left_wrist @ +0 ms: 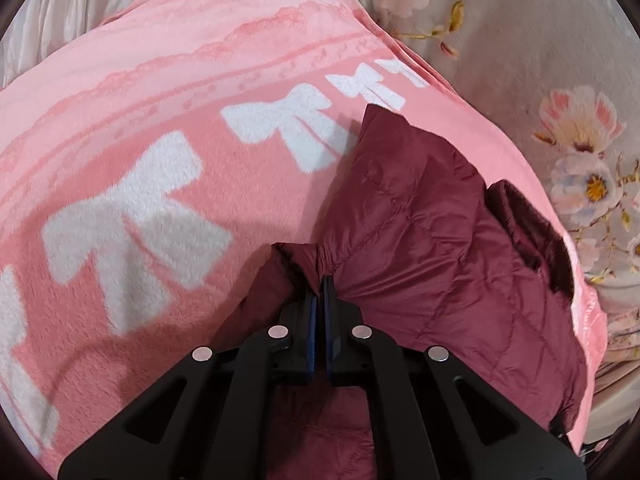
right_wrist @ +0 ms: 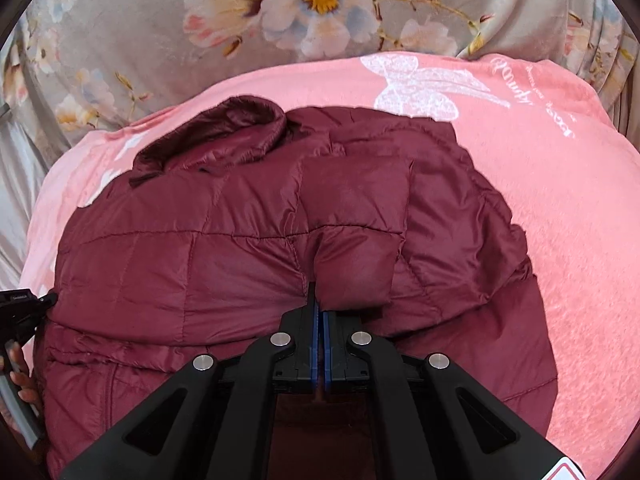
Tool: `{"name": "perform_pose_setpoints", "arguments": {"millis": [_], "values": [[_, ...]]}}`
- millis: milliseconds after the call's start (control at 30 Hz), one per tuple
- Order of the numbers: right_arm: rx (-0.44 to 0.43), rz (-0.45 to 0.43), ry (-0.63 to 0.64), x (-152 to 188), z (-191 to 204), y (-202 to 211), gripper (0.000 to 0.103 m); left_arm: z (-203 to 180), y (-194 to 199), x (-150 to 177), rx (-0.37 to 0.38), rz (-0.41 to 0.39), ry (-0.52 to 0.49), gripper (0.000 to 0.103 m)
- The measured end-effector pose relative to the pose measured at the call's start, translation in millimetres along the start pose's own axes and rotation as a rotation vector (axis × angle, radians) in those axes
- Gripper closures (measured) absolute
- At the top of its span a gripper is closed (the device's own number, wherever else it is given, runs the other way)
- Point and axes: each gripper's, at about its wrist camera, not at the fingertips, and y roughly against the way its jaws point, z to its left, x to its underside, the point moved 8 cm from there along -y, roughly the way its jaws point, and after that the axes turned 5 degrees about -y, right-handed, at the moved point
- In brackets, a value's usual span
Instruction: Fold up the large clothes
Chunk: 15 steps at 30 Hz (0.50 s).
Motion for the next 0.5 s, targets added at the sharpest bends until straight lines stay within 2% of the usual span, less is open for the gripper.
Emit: {"name": "perform_pose_setpoints", "arguments": {"millis": [167, 300, 367, 400, 500], "values": [[0.014, 0.031, 0.015, 4.3, 0.8, -8.8, 0.102, -7.2, -2.0, 2.4, -0.066, -0.040, -0.079, 0.102], [-0.003, 0.023, 0.000, 2.8, -2.0, -2.2, 0.100, -10.8, -0.5, 1.5, -0.099, -0.053, -0.121, 0.101], [0.004, 0.001, -0.030, 3.6, -8.7, 13.1, 0.092, -10.5, 8.3, 1.5, -0.090, -0.058, -0.131, 0.100], [0.016, -0.019, -0.045, 4.0, -13.3, 24.0, 0.085, -10.6, 20.5, 0.9, -0.084, -0.076, -0.142, 0.099], [0.070, -0.128, -0.057, -0.4, -25.7, 63.5, 0.081, -21.4, 59.3, -3.9, -0.056, -0.139, -0.194, 0.098]]}}
